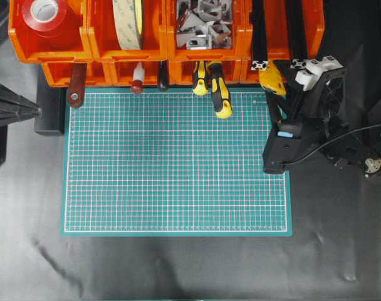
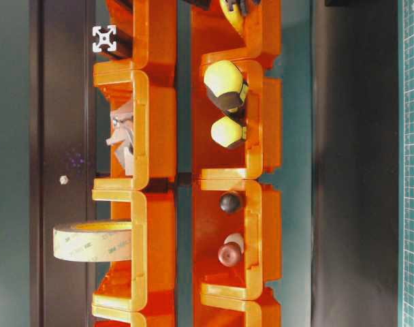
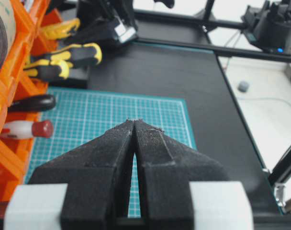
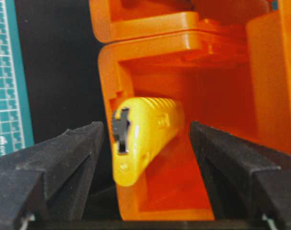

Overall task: Pick cutter from container rack with right arm.
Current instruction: 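Close the right gripper around the yellow cutter's body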

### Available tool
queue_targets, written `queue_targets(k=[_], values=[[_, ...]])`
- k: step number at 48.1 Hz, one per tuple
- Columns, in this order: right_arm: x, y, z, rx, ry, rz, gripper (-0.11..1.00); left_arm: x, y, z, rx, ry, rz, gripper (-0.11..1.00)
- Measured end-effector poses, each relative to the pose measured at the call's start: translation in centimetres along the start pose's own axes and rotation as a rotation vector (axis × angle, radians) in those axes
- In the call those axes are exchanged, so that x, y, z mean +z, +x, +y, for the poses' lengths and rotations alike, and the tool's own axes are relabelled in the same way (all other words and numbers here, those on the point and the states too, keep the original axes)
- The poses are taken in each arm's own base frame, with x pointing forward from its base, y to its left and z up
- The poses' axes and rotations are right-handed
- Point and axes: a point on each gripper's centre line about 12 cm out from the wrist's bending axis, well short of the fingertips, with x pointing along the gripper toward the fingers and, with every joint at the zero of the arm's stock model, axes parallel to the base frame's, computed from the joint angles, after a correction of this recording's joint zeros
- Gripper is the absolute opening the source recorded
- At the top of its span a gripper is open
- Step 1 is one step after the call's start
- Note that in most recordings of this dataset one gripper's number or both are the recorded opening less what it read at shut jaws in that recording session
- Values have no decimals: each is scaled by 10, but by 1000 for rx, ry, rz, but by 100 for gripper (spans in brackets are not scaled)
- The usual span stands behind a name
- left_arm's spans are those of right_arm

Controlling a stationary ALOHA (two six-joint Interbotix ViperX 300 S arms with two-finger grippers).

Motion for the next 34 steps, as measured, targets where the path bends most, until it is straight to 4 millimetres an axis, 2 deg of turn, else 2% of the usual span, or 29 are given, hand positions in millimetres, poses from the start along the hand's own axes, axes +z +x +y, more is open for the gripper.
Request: queue_targets(k=[7, 13, 17, 25, 34], values=[[2, 1, 4, 20, -5, -13, 69, 0, 0, 0, 0, 0, 0, 1], [2, 1, 4, 22, -5, -13, 64, 0, 0, 0, 2, 0, 0, 1], [2, 1, 4, 22, -6, -12, 56, 0, 0, 0, 0, 0, 0, 1], [1, 1, 4, 24, 0, -9, 32, 0, 0, 0, 0, 0, -2, 1], [1, 1, 5, 28, 2, -4, 32, 0, 0, 0, 0, -2, -2, 1]])
